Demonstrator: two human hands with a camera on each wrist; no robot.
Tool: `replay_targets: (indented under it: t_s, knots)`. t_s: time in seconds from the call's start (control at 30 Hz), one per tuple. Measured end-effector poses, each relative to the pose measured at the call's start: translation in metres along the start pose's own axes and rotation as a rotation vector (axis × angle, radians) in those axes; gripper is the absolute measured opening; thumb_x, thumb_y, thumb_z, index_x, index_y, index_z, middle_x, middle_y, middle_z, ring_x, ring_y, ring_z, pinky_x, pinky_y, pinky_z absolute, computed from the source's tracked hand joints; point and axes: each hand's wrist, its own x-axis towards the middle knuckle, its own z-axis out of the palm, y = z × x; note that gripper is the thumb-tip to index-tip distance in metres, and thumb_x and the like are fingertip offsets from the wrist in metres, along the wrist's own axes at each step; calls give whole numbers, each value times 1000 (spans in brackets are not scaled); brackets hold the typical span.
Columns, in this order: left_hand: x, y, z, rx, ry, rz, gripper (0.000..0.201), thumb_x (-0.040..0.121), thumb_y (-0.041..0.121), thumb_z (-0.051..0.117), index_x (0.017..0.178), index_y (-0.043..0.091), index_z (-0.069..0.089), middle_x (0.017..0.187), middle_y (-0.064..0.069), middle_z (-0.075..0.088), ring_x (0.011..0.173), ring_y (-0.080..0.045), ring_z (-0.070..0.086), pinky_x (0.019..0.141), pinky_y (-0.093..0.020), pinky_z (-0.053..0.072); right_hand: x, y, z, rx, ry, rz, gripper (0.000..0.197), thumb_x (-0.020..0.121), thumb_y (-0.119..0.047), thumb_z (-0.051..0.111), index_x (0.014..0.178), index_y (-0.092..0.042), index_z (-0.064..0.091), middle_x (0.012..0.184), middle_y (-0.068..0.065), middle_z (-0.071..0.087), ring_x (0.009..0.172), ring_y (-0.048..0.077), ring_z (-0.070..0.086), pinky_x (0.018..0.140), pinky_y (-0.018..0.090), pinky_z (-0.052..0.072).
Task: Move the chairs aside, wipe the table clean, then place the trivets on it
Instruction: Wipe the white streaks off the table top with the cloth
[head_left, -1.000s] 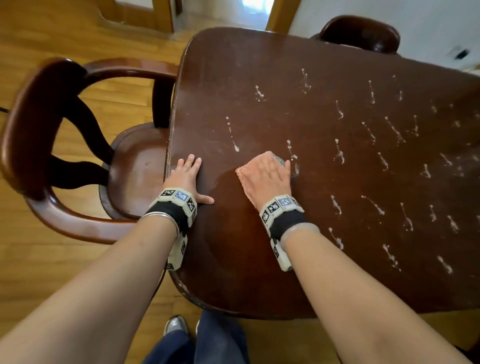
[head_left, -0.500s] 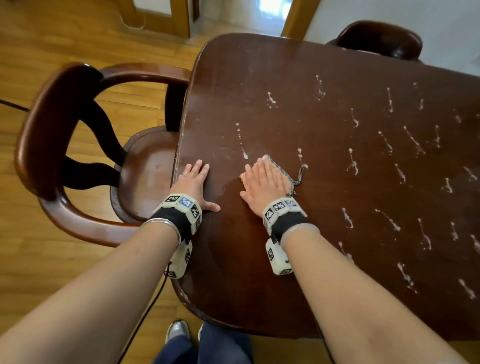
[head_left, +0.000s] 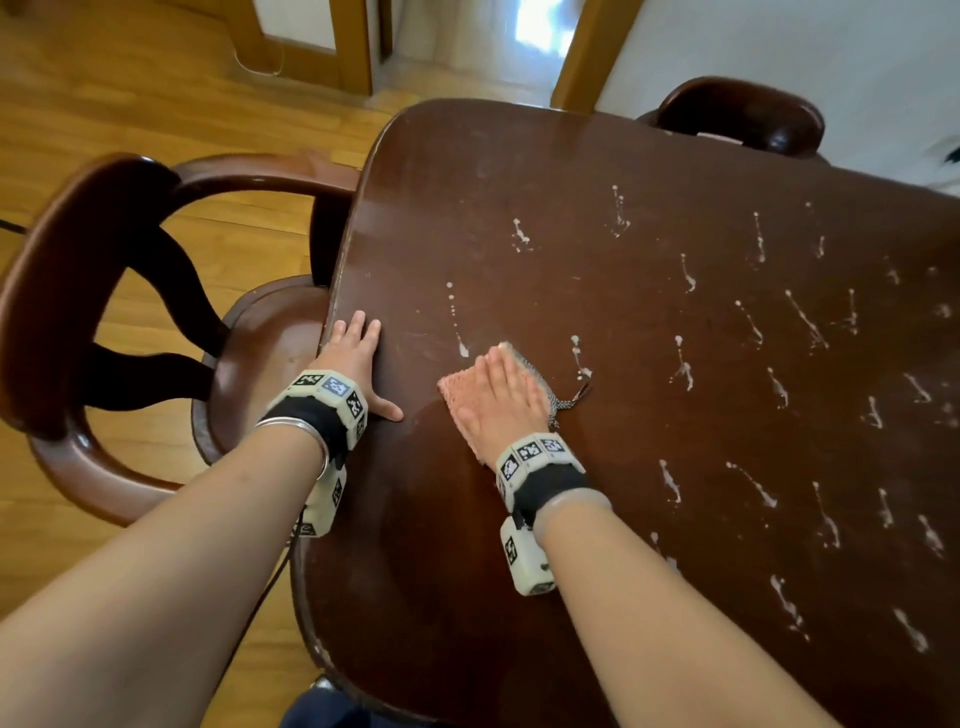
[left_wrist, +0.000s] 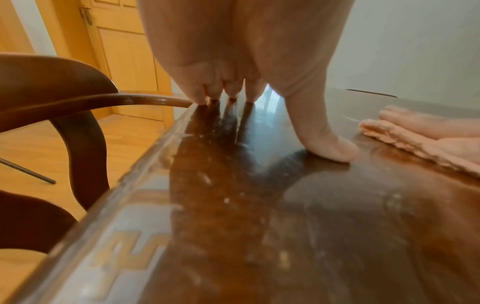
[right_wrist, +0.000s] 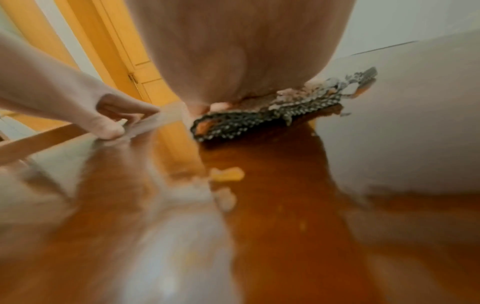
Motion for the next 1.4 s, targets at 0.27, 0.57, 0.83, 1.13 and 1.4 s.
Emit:
replay_targets:
  t_s: [0.27,0.57,0.83,1.13,1.4]
  knots:
    - [9,-1,-10,6,-3,19,131,64,54,80,151,16,-10,158,-4,-17,146,-25,-13,118,-41,9,12,26,-12,178,58,157,57,105,-32,18,153,-20,-9,160,1,-19,147,17,-18,118,35,-10]
    - [27,-9,-17,43,16,89,136,59,59,79,150,16,-12,157,-6,-20,146,-25,-13,118,-38,4,67,-39,-38,156,22,-79,54,104,-27,15,154,-22,-2,160,0,-18,146,17,-19,117,35,-11]
    - [25,-16,-21,-21,16,134,130,64,56,78,151,13,-10,158,-4,-18,146,-22,-12,118,-34,3,74,-28,-38,99,3,148,62,103,-41,19,152,-24,-15,157,-4,-26,144,15,-25,117,37,-12]
    - [21,-20,-24,-14,-24,182,127,69,54,75,150,11,-12,157,-6,-20,146,-24,-13,118,-34,1,34,-24,-16,1,-47,67,60,103,-43,15,149,-28,-20,157,-4,-28,144,15,-26,119,39,-10]
    - [23,-27,-19,11,-23,222,127,69,54,75,150,8,-11,157,-9,-20,145,-27,-15,118,-36,0,68,-84,-30,67,19,53,61,103,-38,21,151,-27,-16,157,-3,-28,144,17,-27,117,39,-13]
